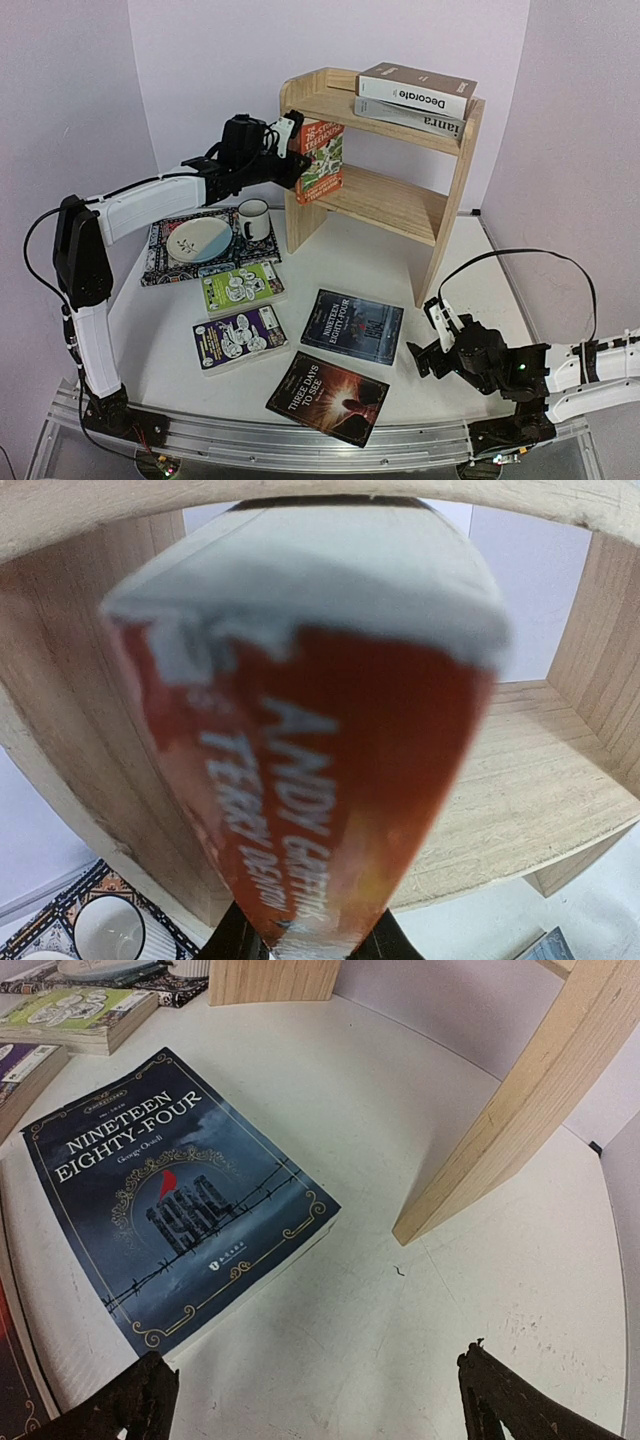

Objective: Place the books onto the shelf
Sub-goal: Place the book on the shelf.

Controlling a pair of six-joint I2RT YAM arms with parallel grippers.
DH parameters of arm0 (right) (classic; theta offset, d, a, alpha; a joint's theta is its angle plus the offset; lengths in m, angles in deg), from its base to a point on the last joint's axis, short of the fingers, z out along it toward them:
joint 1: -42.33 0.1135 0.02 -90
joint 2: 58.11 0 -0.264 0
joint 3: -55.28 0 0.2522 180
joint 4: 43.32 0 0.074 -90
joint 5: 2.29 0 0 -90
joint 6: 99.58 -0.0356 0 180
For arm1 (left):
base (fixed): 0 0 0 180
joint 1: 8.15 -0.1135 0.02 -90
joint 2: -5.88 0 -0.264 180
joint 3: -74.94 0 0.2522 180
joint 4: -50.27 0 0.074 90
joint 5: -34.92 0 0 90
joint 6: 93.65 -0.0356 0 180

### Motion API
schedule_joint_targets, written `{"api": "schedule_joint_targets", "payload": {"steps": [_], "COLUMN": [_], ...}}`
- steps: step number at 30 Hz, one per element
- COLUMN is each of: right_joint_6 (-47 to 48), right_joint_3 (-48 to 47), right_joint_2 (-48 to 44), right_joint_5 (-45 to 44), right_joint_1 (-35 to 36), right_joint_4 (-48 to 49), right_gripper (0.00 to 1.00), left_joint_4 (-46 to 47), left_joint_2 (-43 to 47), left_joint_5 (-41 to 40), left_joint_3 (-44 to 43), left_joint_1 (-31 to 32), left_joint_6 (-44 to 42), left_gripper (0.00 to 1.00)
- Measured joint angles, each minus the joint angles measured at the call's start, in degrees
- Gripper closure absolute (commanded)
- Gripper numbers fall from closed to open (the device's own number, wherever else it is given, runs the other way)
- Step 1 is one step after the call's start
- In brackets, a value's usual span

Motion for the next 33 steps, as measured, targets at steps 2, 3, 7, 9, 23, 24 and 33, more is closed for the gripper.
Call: {"api": "schedule_joint_targets", "payload": {"steps": [2,3,7,9,23,24,33], "right_joint_6": [0.0,0.0,0.0,0.0,0.0,0.0,0.0], "right_joint_3": [0.0,0.0,0.0,0.0,0.0,0.0,0.0], "right_joint_2": [0.0,0.0,0.0,0.0,0.0,0.0,0.0], "right_joint_5": [0.0,0.0,0.0,0.0,0.0,0.0,0.1], "right_joint_1": [0.0,0.0,0.0,0.0,0.0,0.0,0.0], "right_joint_4": [0.0,0.0,0.0,0.0,0.0,0.0,0.0], "right_gripper": [0.02,0.02,0.02,0.02,0.02,0.02,0.02], "left_joint_4": [0.0,0.0,-0.5,-0.5,-0.4,-0.3,-0.3], "left_joint_2": [0.0,0.0,-1.0,-2.1,-9.4,-9.6,-9.8], "left_joint_5": [0.0,0.1,0.0,-0.3,0.0,0.0,0.1], "left_joint_3": [0.0,0.0,-1.6,-3.0,-12.0,-12.3,-12.5], "left_joint_1": [-0.1,-0.1,-0.6,-0.9,-2.0,-2.0,-2.0], "left_joint_6": [0.0,0.0,0.0,-0.1,-0.2,-0.2,-0.3], "left_gripper": [0.77,0.77,0.77,0.77,0.76,0.75,0.75]}}
